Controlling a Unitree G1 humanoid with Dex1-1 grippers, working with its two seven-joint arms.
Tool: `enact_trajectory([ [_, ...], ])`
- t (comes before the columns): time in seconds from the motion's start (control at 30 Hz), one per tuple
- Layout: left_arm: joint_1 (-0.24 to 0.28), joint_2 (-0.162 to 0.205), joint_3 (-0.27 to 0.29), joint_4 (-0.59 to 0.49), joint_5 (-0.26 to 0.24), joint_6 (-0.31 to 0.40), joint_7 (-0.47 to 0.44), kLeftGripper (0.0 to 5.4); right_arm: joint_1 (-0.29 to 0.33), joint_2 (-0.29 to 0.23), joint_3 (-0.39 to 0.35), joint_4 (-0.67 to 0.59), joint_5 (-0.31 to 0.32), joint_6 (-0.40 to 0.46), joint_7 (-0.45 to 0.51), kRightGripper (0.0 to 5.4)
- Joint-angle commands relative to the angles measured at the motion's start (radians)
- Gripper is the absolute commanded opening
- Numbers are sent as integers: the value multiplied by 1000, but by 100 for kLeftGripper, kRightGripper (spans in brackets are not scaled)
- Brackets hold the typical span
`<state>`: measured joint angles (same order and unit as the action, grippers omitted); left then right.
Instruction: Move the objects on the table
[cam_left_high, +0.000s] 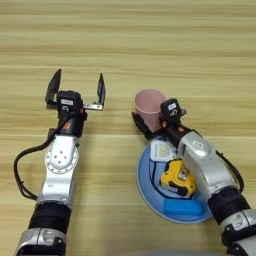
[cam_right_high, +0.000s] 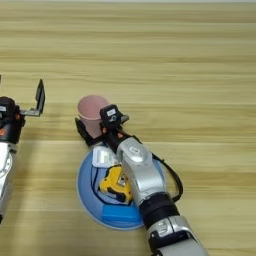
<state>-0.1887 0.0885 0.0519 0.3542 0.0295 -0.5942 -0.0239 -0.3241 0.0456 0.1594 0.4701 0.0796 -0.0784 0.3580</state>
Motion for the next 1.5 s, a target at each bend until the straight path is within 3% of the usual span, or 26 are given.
enact_trajectory([
  [0.03, 2, -4, -2, -5, 2, 9, 3, 540, 12, 2, 2, -14, -4, 13, 4, 538],
  [0.33, -1, -5, -3, -1, 3, 7, 4, 540, 85, -32, 8, -108, -8, 23, 24, 538],
  [0.6, -6, -2, -2, 10, 4, 4, 3, 540, 209, -73, 26, -261, -15, 45, 34, 538],
  [0.8, -13, 1, 1, 21, 3, 0, 2, 540, 315, -132, 4, -424, 25, 90, 66, 538],
  [0.9, -18, 2, 1, 31, 3, -3, 2, 540, 367, -208, -11, -529, 84, 98, 157, 538],
  [1.2, -25, -1, -1, 42, 6, -7, 4, 540, 424, -420, -57, -686, 219, 161, 390, 538],
  [1.33, -27, -2, -1, 43, 6, -7, 5, 540, 453, -503, -39, -715, 232, 166, 490, 538],
  [1.5, -33, -3, -1, 54, 7, -9, 7, 540, 489, -539, 17, -716, 216, 154, 565, 538],
])
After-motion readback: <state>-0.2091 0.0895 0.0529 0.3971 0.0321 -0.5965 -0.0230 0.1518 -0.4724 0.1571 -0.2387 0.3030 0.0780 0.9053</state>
